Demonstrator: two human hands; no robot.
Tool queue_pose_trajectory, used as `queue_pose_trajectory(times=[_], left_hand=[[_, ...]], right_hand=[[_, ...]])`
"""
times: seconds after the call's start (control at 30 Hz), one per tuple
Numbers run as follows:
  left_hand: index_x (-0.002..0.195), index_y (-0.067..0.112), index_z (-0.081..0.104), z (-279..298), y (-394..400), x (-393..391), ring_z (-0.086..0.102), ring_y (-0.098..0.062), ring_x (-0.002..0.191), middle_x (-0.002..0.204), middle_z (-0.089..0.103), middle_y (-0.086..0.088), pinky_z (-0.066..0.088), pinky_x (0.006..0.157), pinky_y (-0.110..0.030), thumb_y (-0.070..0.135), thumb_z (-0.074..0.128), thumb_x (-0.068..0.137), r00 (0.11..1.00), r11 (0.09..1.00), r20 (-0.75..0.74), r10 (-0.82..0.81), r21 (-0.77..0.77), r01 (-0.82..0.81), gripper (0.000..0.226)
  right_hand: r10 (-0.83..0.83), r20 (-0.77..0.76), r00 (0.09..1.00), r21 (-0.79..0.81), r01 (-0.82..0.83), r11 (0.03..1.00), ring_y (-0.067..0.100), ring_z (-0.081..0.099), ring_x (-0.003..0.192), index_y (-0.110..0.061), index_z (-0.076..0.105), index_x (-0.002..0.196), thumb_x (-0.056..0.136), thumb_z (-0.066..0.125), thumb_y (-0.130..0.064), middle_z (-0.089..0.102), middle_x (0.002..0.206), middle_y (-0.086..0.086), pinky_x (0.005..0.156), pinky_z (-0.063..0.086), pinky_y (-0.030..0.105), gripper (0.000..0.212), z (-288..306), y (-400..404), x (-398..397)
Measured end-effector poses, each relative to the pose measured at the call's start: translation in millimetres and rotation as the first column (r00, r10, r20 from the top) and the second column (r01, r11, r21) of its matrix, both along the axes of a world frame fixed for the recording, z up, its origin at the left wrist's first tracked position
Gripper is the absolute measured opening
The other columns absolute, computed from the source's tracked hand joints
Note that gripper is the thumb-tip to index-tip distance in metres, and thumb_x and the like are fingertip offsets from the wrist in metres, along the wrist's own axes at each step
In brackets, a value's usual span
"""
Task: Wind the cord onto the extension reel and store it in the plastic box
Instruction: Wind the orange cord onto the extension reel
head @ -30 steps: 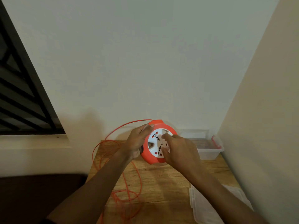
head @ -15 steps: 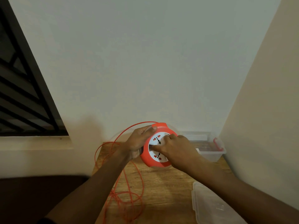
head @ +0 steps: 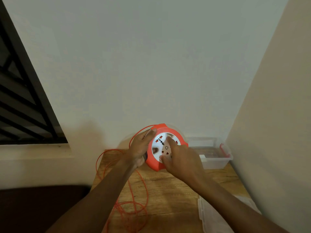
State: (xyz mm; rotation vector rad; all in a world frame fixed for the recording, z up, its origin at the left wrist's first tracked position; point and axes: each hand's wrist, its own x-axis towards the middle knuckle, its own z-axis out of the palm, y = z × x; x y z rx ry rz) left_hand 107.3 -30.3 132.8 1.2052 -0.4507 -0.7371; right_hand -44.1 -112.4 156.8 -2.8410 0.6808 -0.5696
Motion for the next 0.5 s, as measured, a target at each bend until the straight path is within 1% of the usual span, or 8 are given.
queue_pose_trajectory(times=[0.07, 0.1, 0.13, 0.2, 0.3, 0.33, 0.4, 0.5], left_hand=[[0.096, 0.025, 0.083, 2.5, 0.7, 3.1, 0.079, -0.029, 0.088, 0.105, 0.081, -0.014, 0.067, 0.072, -0.042, 0.045, 0.071, 0.091, 1.000, 1.000, 0.007, -0.015, 0.021, 0.015, 0.024], [0.102, 0.022, 0.081, 3.9, 1.7, 4.3, 0.079, -0.031, 0.091, 0.108, 0.081, -0.015, 0.067, 0.076, -0.044, 0.044, 0.069, 0.094, 0.999, 0.999, 0.016, -0.030, 0.028, 0.029, 0.026], [0.108, 0.019, 0.079, 5.6, 2.9, 5.3, 0.079, -0.032, 0.094, 0.110, 0.080, -0.016, 0.066, 0.078, -0.045, 0.042, 0.066, 0.097, 0.999, 0.998, 0.022, -0.047, 0.032, 0.046, 0.029], [0.113, 0.017, 0.076, 11.4, 5.7, 5.7, 0.079, -0.031, 0.094, 0.111, 0.080, -0.014, 0.066, 0.073, -0.042, 0.040, 0.064, 0.100, 0.997, 0.996, 0.021, -0.080, 0.035, 0.079, 0.029], [0.107, 0.023, 0.079, 18.7, 9.9, 5.5, 0.080, -0.030, 0.092, 0.109, 0.081, -0.012, 0.065, 0.067, -0.037, 0.039, 0.062, 0.101, 0.992, 0.991, 0.027, -0.125, 0.045, 0.123, 0.024], [0.106, 0.024, 0.079, 20.5, 10.7, 5.5, 0.080, -0.030, 0.092, 0.109, 0.081, -0.012, 0.065, 0.067, -0.037, 0.040, 0.063, 0.100, 0.990, 0.990, 0.028, -0.136, 0.049, 0.134, 0.023], [0.105, 0.026, 0.080, 23.2, 10.5, 4.8, 0.080, -0.030, 0.094, 0.110, 0.081, -0.011, 0.065, 0.067, -0.038, 0.043, 0.067, 0.094, 0.988, 0.988, 0.032, -0.148, 0.059, 0.146, 0.024], [0.103, 0.028, 0.081, 25.7, 8.8, 2.0, 0.080, -0.028, 0.094, 0.108, 0.082, -0.008, 0.065, 0.067, -0.037, 0.049, 0.071, 0.084, 0.986, 0.986, 0.049, -0.159, 0.066, 0.155, 0.030]], right_hand=[[0.059, -0.040, 0.997, -0.259, -0.067, 0.964, 0.023, 0.068, 0.075, -0.027, 0.054, 0.128, 0.085, 0.061, -0.038, 0.072, 0.093, 0.000, 0.057, 0.049, 0.031, 0.045, 8.7, -4.8, -4.8], [0.116, -0.082, 0.990, -0.333, -0.137, 0.933, 0.025, 0.068, 0.077, -0.027, 0.059, 0.123, 0.084, 0.064, -0.033, 0.070, 0.098, 0.002, 0.057, 0.051, 0.032, 0.040, 13.5, -7.7, -6.3], [0.182, -0.144, 0.973, -0.371, -0.223, 0.902, 0.026, 0.067, 0.083, -0.029, 0.060, 0.122, 0.082, 0.068, -0.028, 0.067, 0.108, 0.004, 0.057, 0.052, 0.033, 0.041, 17.2, -11.1, -7.3], [0.276, -0.274, 0.921, -0.376, -0.367, 0.851, 0.028, 0.062, 0.102, -0.036, 0.053, 0.130, 0.083, 0.069, -0.020, 0.052, 0.133, 0.008, 0.059, 0.051, 0.034, 0.053, 22.5, -17.9, -7.6], [0.300, -0.352, 0.887, -0.422, -0.436, 0.794, 0.034, 0.052, 0.116, -0.043, 0.035, 0.142, 0.086, 0.065, -0.012, 0.035, 0.146, 0.016, 0.068, 0.054, 0.039, 0.071, 31.6, -21.9, -7.2], [0.292, -0.361, 0.886, -0.447, -0.439, 0.779, 0.035, 0.050, 0.116, -0.043, 0.030, 0.144, 0.086, 0.064, -0.012, 0.034, 0.145, 0.018, 0.070, 0.054, 0.040, 0.074, 32.9, -20.9, -7.3], [0.259, -0.374, 0.891, -0.485, -0.426, 0.764, 0.039, 0.052, 0.112, -0.041, 0.025, 0.146, 0.089, 0.062, -0.015, 0.040, 0.139, 0.022, 0.071, 0.052, 0.042, 0.073, 34.2, -16.8, -6.2], [0.231, -0.382, 0.895, -0.544, -0.420, 0.727, 0.038, 0.058, 0.101, -0.033, 0.029, 0.144, 0.091, 0.060, -0.017, 0.053, 0.126, 0.023, 0.068, 0.051, 0.040, 0.063, 31.0, -9.0, 1.7]])
